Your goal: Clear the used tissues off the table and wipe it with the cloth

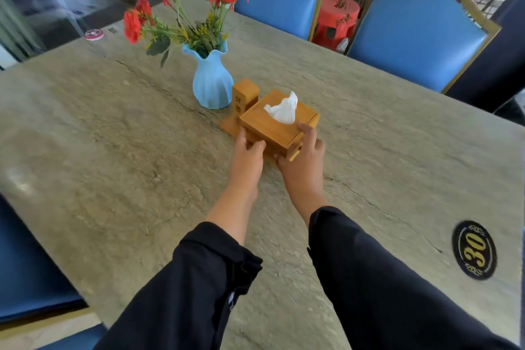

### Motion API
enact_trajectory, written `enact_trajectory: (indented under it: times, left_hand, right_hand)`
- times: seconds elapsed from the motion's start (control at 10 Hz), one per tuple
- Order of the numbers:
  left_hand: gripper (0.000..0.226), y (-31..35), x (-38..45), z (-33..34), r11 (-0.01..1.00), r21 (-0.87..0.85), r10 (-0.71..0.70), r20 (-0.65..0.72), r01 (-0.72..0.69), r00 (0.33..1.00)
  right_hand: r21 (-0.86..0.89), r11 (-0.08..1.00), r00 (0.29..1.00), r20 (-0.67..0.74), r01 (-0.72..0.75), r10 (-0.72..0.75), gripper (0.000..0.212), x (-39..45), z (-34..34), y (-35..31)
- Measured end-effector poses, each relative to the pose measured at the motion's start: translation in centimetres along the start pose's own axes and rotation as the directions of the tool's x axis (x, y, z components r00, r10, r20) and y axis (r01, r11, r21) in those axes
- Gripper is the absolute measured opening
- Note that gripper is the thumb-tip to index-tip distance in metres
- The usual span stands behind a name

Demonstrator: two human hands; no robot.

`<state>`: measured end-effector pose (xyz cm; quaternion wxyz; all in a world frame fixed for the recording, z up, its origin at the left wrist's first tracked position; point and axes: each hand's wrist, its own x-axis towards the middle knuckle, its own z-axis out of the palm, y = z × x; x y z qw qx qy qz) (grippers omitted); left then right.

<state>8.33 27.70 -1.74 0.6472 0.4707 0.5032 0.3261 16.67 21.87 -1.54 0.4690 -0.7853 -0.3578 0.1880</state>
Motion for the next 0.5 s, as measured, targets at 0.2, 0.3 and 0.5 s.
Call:
enact_trajectory:
  times: [0.2, 0.3, 0.5]
  left_hand:
    - [0.063, 0.4, 2.6, -0.2, 0.999, -0.030, 0.015, 0.048, -0.014, 0.999]
    - [0.063, 0.5, 3.3, -0.2, 0.999, -0.039, 0.011, 0.040, -0.009, 0.999]
    - [0.061, 0.1, 3.4, 0.0, 0.998, -0.056, -0.015, 0.009, 0.015, 1.000]
  right_hand:
    - [-0.007, 1.000, 1.000, 0.020, 0.015, -0.015, 0.070, 2.8, 1.0, -0.6]
    - [0.000, 1.000, 1.000, 0.008, 0.012, -0.012, 0.070, 3.4, 1.3, -0.8]
    - [0.004, 1.000, 0.999, 0.049, -0.014, 0.014, 0.073, 2.8, 0.8, -1.1]
